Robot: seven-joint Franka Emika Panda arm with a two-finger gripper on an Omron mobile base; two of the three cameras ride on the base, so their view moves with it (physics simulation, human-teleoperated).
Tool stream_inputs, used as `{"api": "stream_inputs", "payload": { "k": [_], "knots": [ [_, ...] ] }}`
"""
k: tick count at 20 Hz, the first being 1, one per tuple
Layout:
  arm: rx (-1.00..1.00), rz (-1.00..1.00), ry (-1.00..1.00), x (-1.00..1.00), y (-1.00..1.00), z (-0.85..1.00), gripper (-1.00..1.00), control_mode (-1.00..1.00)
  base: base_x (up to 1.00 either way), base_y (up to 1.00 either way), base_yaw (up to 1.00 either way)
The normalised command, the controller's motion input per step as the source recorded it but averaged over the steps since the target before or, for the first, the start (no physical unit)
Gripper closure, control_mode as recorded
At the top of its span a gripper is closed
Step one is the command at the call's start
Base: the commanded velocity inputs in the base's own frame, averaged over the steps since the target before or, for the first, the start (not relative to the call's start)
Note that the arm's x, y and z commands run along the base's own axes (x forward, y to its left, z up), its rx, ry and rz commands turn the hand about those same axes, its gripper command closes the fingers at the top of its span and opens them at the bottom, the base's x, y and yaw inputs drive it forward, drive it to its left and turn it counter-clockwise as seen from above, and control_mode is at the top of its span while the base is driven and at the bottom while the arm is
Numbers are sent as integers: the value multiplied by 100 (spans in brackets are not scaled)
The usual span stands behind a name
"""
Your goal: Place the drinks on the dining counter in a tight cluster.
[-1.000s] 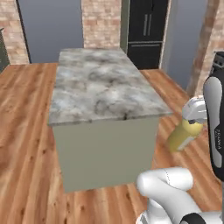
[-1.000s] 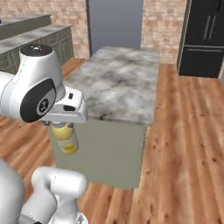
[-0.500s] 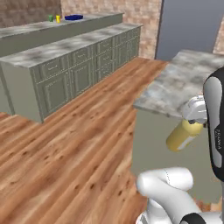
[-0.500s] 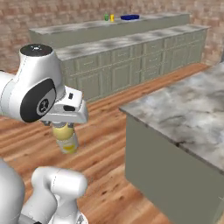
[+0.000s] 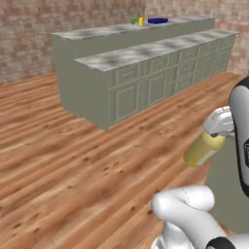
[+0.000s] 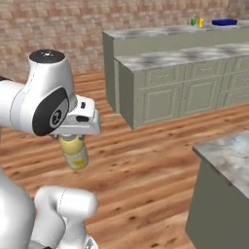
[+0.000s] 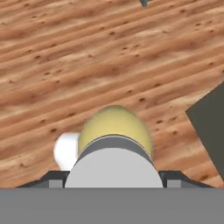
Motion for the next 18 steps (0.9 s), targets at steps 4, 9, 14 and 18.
{"api": "stream_inputs", "payload": {
  "k": [4, 9, 14, 18],
  "knots": [
    [0, 0, 0, 0, 0, 0, 100, 100, 100, 100, 5],
    [0, 0, 0, 0, 0, 0, 100, 100, 100, 100, 0],
    [0, 0, 0, 0, 0, 0, 100, 100, 100, 99, 1],
    [0, 0, 0, 0, 0, 0, 100, 100, 100, 82, 9]
  ]
}}
